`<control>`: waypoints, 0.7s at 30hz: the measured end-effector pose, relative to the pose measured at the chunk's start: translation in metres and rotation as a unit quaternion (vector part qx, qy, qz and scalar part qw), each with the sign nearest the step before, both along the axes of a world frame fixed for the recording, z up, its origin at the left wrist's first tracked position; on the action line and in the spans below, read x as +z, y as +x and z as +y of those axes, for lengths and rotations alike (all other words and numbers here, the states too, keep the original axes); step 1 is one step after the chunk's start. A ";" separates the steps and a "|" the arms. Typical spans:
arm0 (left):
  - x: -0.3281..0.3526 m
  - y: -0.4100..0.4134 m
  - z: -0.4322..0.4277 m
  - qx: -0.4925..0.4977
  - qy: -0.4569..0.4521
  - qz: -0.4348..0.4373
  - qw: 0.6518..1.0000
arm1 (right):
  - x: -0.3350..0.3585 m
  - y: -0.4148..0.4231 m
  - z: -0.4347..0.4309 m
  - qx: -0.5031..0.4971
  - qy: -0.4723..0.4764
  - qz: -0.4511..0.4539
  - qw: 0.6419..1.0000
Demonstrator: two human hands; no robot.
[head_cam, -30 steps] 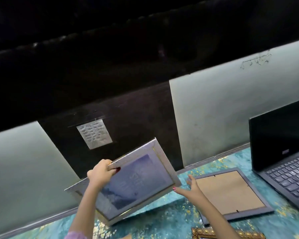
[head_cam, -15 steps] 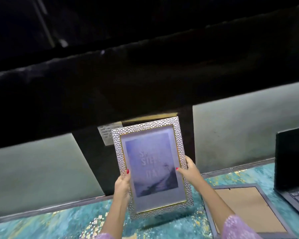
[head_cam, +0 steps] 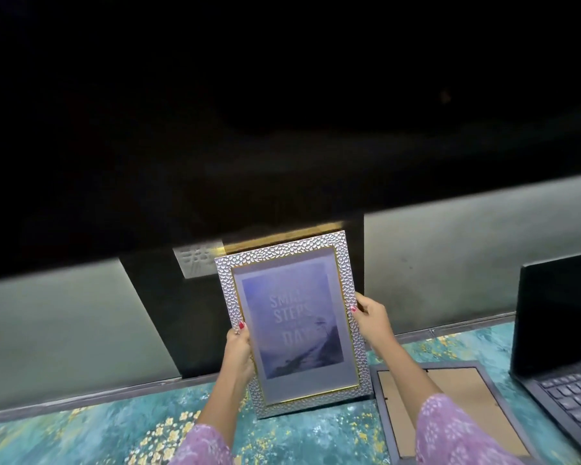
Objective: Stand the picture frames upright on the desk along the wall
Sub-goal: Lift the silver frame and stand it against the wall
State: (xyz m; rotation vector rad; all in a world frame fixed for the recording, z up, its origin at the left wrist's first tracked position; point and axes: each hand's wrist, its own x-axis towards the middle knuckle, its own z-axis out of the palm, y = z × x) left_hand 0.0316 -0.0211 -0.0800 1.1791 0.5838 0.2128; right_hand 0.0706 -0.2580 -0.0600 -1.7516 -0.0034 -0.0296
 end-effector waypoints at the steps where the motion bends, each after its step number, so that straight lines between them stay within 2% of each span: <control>1: 0.002 -0.001 0.002 0.002 0.012 -0.005 1.000 | 0.000 0.001 0.003 -0.005 -0.004 -0.006 1.000; 4: 0.009 -0.003 0.006 0.022 0.006 0.001 1.000 | 0.003 0.003 0.015 0.002 -0.016 -0.013 1.000; 7: 0.002 0.010 0.023 -0.011 0.000 0.062 0.998 | 0.006 0.004 0.021 0.001 -0.066 -0.012 0.998; 10: -0.059 0.055 0.058 -0.026 0.022 0.084 0.996 | 0.002 0.003 0.015 -0.001 -0.140 0.007 0.990; 11: -0.055 0.055 0.051 -0.009 0.027 0.103 0.994 | -0.001 0.000 0.011 0.008 -0.160 0.019 0.987; 13: 0.004 0.018 0.006 0.046 0.076 0.130 0.987 | -0.008 -0.009 0.004 0.041 -0.165 0.041 0.985; 15: 0.023 -0.005 -0.022 0.132 0.137 0.111 0.975 | -0.017 -0.023 -0.004 0.063 -0.157 0.051 0.984; 17: 0.019 -0.027 -0.043 0.167 0.193 0.074 0.964 | -0.025 -0.040 -0.015 0.057 -0.150 0.062 0.985; 21: -0.015 -0.071 -0.090 0.093 0.265 0.035 0.959 | -0.050 -0.088 -0.052 0.061 -0.203 0.067 0.975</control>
